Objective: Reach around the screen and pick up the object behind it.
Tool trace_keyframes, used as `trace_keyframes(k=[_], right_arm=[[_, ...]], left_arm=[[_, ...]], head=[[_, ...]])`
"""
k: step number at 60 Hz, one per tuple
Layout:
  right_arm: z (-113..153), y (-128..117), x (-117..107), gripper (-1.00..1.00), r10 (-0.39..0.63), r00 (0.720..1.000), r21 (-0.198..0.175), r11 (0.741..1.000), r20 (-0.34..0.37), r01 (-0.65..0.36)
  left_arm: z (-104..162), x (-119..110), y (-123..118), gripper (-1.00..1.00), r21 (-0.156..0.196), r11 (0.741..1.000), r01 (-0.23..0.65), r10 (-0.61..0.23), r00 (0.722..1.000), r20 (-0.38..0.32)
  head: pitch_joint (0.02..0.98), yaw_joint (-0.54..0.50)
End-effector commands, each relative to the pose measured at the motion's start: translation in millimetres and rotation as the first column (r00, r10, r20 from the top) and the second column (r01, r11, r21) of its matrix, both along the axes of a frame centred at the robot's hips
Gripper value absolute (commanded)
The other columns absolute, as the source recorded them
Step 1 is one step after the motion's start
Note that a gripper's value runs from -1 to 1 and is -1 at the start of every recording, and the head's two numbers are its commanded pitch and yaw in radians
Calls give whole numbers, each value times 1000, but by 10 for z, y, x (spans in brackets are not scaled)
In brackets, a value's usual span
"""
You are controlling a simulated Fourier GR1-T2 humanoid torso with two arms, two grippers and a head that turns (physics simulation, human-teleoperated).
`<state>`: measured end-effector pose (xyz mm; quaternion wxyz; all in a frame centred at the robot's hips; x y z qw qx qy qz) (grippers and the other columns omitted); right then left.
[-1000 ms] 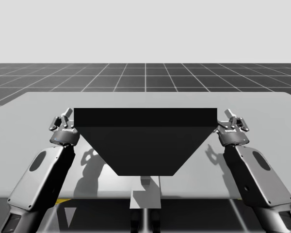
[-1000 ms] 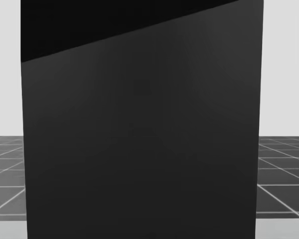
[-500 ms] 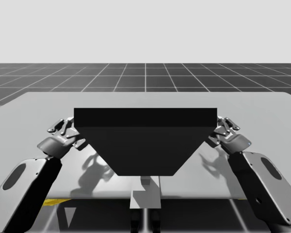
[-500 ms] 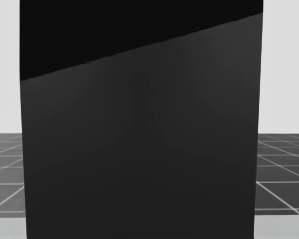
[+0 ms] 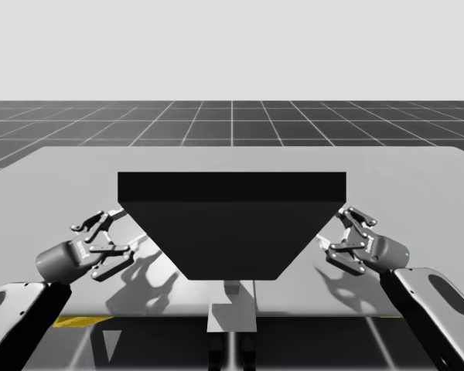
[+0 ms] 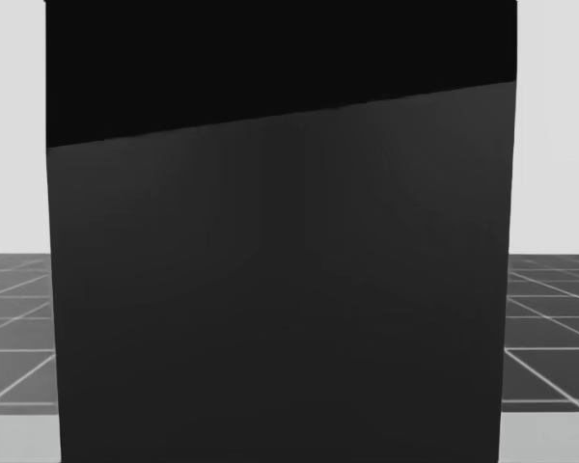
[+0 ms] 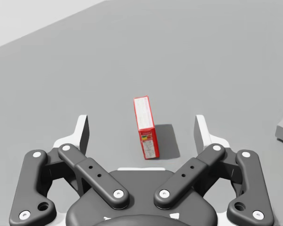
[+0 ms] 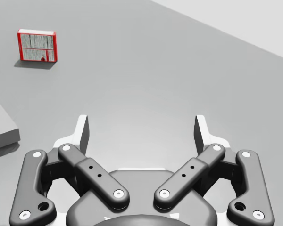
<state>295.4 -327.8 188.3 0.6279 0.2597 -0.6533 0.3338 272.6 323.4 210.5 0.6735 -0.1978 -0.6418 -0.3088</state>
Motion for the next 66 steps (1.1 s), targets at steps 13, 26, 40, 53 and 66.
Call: trace_keyframes(k=[13, 26, 40, 53, 66], right_arm=[[-87, 132, -100, -1000, 96, 995, -68, 993, 33, -94], [-93, 128, -114, -1000, 98, 994, -79, 992, 52, -94], [-108, 149, -117, -1000, 102, 992, -92, 991, 70, -95], [-116, 171, -124, -1000, 106, 991, -98, 990, 78, -98], [-129, 199, -131, -1000, 111, 990, -107, 989, 87, -101]], left_arm=[[-332, 271, -75, -1000, 28, 999, 34, -33, 999, -29], [-536, 507, -177, -1000, 10, 999, 33, -32, 998, -60], [-720, 749, -396, -1000, 33, 999, 33, -30, 995, -99], [-877, 963, -494, -1000, 43, 999, 24, -17, 990, -140], [-929, 1025, -607, -1000, 55, 997, 48, -39, 988, -152]], head=[[100, 9], [106, 15], [115, 15], [124, 12], [130, 13]])
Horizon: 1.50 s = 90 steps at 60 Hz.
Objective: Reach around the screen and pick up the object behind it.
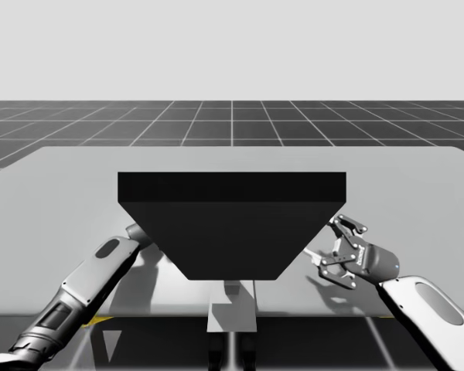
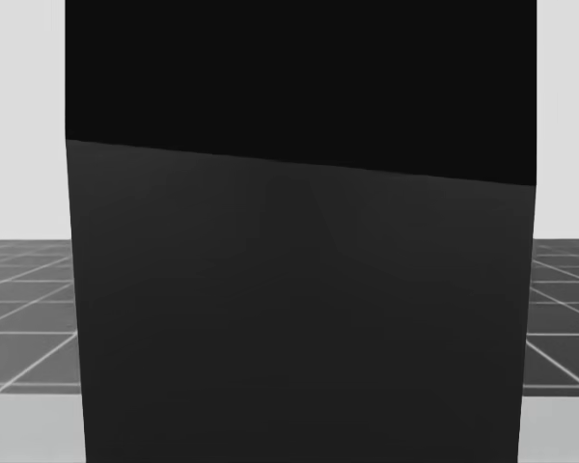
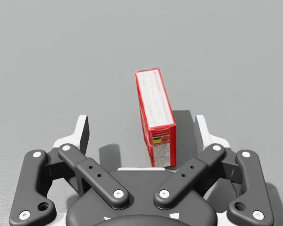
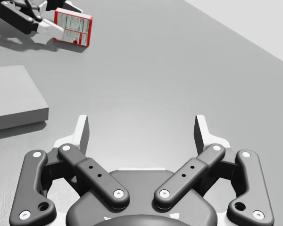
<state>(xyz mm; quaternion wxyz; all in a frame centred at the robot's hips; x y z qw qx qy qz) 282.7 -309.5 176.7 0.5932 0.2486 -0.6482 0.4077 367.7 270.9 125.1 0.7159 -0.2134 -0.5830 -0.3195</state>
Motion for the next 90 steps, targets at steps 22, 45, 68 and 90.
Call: trace_keyframes(k=[22, 45, 68, 90], right_arm=[[-24, 10, -10, -1000, -5, 1000, -4, 1000, 13, 5], [-24, -5, -6, -1000, -18, 1000, -6, 1000, 12, 18], [-14, -6, 1, -1000, -22, 1000, -7, 1000, 14, 22], [-57, -5, 18, -1000, -28, 1000, -4, 1000, 10, 29]], left_arm=[[-169, 124, -120, 925, -10, 999, 34, -35, 996, -80], [32, 73, 229, 1000, 0, 998, -55, 55, 998, -44], [382, -59, 875, 1000, 16, 982, -187, 186, 982, 34], [1127, -100, 1166, 1000, -50, 966, -255, 260, 946, 195]], head=[[133, 6], [132, 1], [125, -1], [122, -3]])
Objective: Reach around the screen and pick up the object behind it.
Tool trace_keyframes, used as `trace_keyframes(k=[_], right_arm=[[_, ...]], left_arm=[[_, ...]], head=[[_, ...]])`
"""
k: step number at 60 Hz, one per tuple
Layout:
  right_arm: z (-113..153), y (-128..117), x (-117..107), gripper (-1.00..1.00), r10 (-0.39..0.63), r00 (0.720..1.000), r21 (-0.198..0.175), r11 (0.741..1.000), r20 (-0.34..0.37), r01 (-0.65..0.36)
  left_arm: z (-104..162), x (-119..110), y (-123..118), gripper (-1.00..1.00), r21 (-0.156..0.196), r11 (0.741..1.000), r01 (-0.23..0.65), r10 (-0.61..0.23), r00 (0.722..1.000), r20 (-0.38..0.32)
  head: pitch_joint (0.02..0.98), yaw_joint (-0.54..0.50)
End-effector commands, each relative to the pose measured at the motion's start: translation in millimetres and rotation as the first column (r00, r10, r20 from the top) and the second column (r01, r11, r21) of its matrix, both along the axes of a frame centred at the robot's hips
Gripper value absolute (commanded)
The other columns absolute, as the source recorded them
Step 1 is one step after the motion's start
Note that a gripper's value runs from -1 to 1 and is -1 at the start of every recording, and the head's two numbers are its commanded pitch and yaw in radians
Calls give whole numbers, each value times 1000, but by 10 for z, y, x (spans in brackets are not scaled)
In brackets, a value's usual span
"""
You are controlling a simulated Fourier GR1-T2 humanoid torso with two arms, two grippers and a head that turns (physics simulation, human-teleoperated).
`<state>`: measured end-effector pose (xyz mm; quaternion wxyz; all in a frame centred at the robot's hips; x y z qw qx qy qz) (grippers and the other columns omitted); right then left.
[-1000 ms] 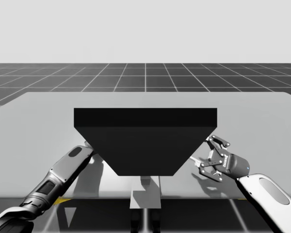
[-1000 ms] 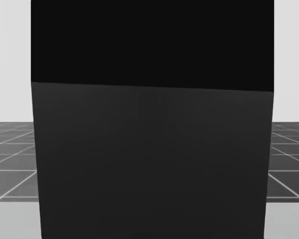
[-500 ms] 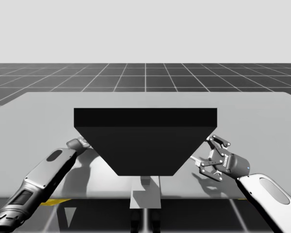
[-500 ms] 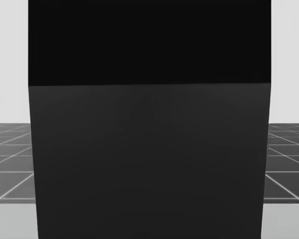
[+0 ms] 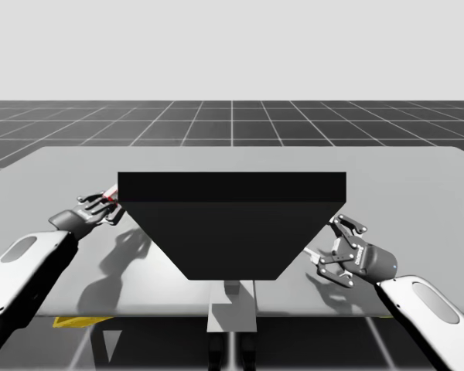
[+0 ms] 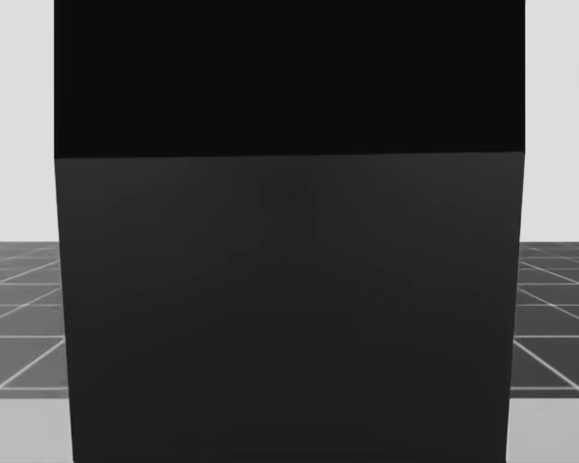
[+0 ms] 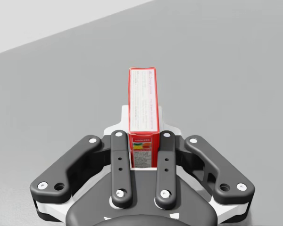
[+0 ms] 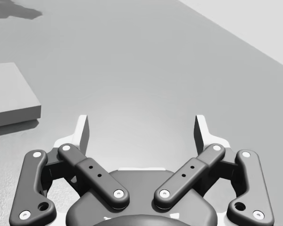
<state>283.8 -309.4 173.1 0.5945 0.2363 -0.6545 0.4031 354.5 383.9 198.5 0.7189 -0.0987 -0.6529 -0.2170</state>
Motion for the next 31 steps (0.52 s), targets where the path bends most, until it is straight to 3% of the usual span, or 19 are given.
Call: trace_keyframes(k=[1, 18, 31], right_arm=[[-21, -6, 8, -1000, -3, 1000, 1, 1000, -3, 3], [-43, -9, 13, -1000, -7, 1000, 0, 1000, -8, 7], [-57, -5, 27, -1000, -8, 1000, 0, 1000, -13, 8]], left_arm=[[414, 30, 38, 1000, -9, 999, 52, -51, 995, 83], [893, -64, 35, 1000, -17, 999, 36, -32, 978, 204], [1287, -196, -81, 1000, -40, 998, 39, -23, 945, 326]], head=[[122, -4], [122, -5], [124, -5]])
